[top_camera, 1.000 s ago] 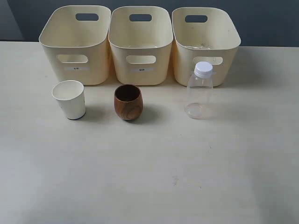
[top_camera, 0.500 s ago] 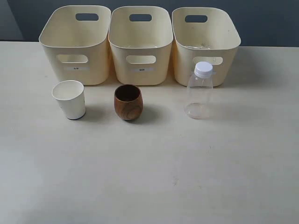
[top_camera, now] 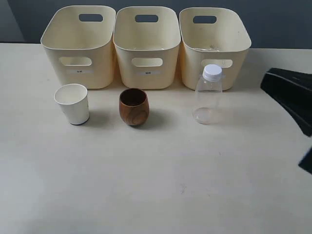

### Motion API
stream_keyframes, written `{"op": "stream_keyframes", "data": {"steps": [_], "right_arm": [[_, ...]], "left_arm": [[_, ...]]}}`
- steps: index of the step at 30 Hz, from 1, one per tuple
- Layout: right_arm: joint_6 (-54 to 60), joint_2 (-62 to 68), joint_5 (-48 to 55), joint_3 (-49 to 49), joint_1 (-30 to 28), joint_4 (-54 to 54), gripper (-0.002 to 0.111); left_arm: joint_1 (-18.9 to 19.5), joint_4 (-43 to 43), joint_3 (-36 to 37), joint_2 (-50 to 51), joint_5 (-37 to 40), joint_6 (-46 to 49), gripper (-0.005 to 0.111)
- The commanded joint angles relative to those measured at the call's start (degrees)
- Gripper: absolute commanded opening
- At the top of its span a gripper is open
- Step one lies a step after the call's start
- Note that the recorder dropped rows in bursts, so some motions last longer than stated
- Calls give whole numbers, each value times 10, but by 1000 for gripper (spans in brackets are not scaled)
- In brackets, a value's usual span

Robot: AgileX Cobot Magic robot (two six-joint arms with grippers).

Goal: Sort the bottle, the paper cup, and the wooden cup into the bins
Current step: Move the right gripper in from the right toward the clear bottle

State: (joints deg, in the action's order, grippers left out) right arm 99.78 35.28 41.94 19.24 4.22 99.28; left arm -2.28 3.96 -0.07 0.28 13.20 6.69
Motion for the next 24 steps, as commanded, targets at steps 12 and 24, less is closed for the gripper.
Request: {"op": "stream_keyframes", "data": {"steps": [12, 24], "right_arm": [[31, 309, -82, 162, -1, 7, -1], [190, 383, 23, 188, -1, 7, -1]], "left_arm": [[-2, 0, 1, -3, -3, -1, 0], [-2, 0, 1, -3, -3, -1, 0]]}}
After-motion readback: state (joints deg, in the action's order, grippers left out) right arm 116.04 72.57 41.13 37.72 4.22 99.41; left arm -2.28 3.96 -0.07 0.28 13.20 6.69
